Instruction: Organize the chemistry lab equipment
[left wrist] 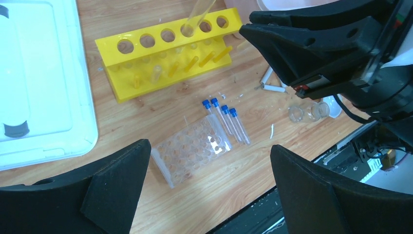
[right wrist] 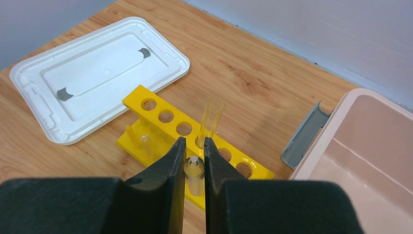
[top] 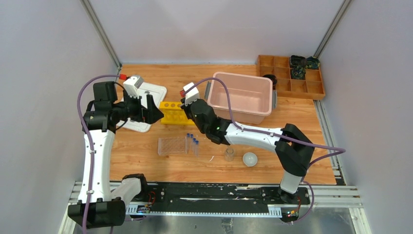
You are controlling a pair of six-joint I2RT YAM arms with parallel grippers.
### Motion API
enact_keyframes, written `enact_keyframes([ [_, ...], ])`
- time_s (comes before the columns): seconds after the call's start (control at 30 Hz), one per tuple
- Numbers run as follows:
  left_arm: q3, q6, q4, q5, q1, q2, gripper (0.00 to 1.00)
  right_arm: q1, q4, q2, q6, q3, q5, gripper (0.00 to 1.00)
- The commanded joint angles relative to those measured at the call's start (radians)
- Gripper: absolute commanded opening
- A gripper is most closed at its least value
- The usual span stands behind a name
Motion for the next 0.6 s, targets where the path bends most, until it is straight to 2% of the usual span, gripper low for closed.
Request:
enact_keyframes([
  [0.0, -0.001, -0.004, 0.007, -0.02, 0.0, 0.01, 1.0, -0.006, 0.104, 0.052, -0.057, -0.023, 0.076, 0.0],
  [0.57, -0.007, 0.018, 0.007, -0.033, 0.0, 0.038, 1.0, -0.055, 0.182, 0.112, -0.004, -0.088, -0.03, 0.0],
])
